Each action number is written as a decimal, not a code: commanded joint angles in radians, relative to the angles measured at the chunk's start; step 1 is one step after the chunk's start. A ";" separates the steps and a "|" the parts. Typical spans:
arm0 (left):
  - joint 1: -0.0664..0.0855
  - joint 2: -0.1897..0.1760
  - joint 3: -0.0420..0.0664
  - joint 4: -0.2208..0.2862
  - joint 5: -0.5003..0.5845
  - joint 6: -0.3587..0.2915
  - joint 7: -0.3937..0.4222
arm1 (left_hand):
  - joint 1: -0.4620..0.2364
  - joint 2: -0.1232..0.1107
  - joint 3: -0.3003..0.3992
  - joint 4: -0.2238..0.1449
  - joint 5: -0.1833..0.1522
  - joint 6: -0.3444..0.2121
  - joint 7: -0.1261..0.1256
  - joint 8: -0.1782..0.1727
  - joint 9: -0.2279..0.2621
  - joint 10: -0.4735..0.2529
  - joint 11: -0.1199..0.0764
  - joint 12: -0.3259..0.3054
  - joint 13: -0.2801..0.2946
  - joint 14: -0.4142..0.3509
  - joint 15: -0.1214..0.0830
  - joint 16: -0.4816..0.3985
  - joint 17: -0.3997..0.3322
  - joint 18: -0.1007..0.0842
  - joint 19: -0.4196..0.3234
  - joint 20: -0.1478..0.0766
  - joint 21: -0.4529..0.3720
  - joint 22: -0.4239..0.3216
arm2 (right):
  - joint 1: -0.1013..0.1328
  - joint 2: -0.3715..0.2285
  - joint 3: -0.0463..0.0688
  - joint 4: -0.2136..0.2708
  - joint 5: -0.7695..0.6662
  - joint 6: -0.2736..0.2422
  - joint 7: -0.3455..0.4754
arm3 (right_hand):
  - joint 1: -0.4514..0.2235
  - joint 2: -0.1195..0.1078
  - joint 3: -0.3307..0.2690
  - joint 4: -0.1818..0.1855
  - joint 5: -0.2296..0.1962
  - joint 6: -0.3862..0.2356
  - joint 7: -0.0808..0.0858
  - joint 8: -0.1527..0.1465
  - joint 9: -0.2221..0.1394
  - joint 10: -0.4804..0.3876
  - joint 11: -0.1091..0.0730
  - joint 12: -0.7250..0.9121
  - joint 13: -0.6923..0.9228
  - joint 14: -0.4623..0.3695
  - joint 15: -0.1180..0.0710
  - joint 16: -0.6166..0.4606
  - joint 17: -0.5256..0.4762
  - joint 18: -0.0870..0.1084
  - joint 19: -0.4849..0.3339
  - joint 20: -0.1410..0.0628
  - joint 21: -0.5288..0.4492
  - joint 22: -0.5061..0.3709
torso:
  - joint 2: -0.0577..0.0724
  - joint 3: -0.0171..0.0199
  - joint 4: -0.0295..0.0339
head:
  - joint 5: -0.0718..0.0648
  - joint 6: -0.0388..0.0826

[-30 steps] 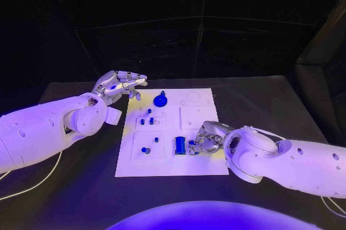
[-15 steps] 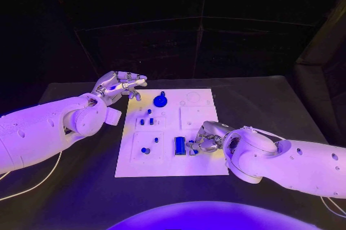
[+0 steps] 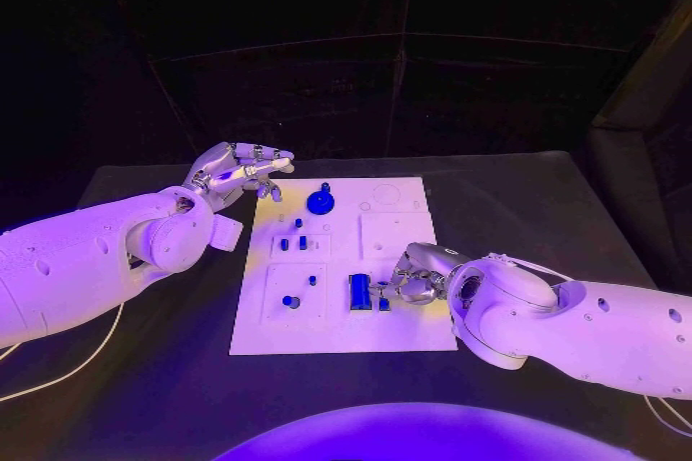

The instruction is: Assemble the parts on the task board

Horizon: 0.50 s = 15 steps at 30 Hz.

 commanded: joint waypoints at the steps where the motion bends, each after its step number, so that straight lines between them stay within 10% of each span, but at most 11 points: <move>1: 0.001 0.002 0.001 0.000 0.003 0.011 0.002 | 0.006 0.004 -0.005 -0.001 -0.001 -0.007 0.001 0.006 0.001 -0.006 0.002 0.005 0.001 -0.007 -0.001 -0.001 -0.001 0.013 -0.001 0.005 -0.004 -0.001 | 0.001 -0.006 0.000 0.008 -0.011 -0.017 0.015 | -0.010 0.003 -0.007 0.000 -0.004 0.008 -0.003 0.006 0.001 0.005 -0.002 -0.006 -0.001 0.076 -0.008 0.006 0.106 -0.015 0.022 -0.008 0.006 0.039 | -0.001 0.0003 -0.0001 | -0.001 0.000; 15: 0.001 0.005 0.001 -0.003 0.003 0.013 0.002 | 0.006 0.004 -0.005 -0.001 -0.001 -0.007 0.001 0.006 0.001 -0.006 0.002 0.005 0.001 -0.007 -0.001 -0.001 -0.001 0.013 -0.001 0.005 -0.004 -0.001 | 0.001 -0.032 0.000 0.003 -0.023 -0.004 0.046 | 0.077 -0.006 -0.012 -0.028 -0.018 0.003 -0.003 0.005 0.008 0.004 -0.002 -0.004 0.000 0.076 -0.009 0.005 0.105 -0.014 0.021 -0.009 0.005 0.039 | -0.001 -0.0006 0.0004 | -0.005 0.006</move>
